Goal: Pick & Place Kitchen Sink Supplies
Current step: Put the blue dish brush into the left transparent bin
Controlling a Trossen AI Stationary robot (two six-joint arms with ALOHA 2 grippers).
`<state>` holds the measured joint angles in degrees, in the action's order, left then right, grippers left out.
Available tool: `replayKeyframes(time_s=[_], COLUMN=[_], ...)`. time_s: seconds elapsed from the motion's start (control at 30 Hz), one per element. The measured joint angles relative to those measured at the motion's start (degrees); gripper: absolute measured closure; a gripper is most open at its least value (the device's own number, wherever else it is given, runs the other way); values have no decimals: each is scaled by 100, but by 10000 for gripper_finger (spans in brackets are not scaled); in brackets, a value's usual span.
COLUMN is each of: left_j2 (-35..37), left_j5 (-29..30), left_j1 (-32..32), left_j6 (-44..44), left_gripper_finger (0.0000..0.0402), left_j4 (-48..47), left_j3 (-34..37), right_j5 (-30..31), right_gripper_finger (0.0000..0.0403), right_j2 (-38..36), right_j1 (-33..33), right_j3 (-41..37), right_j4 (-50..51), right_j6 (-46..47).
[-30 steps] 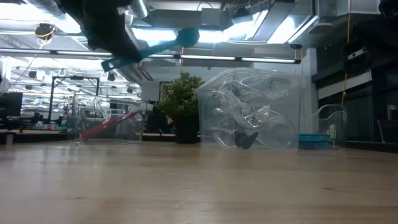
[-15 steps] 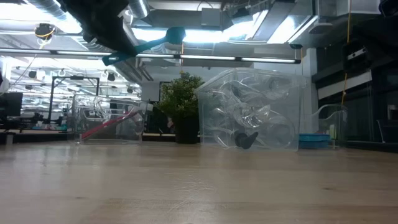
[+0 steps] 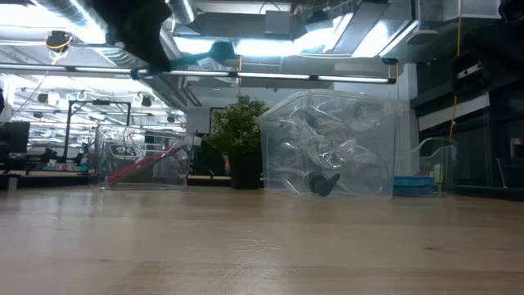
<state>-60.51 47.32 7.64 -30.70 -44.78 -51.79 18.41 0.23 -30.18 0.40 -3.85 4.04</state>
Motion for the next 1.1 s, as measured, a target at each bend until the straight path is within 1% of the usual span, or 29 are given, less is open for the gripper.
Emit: replayKeyframes(time_s=[0.1,0.17,0.43,0.57,0.73,0.83,0.97,1.1], left_j2=[4,-2,-84,-286,-724,-1044,-1288,-1302], left_j5=[176,186,226,301,676,1039,1456,1487], left_j1=[-66,-145,-492,-740,-1062,-1193,-1273,-1266], left_j6=[-9,-95,-1176,-1462,-1431,-1314,-1418,-1324], left_gripper_finger=[384,384,384,384,384,384,384,384], left_j4=[-384,-639,-2120,-2548,-2598,-2568,-2478,-1852], left_j3=[-258,-344,-403,-398,-398,-339,58,667], right_j5=[1,1,1,1,1,1,1,1], right_gripper_finger=[370,370,370,370,370,370,370,370], right_j2=[1,1,2,0,0,0,1,1], right_j1=[1,-1,0,1,0,-1,0,0], right_j3=[-1,0,0,0,0,0,-1,0], right_j4=[-1,1,-1,-1,1,1,1,0], right_j6=[-1,0,0,1,0,1,0,1])
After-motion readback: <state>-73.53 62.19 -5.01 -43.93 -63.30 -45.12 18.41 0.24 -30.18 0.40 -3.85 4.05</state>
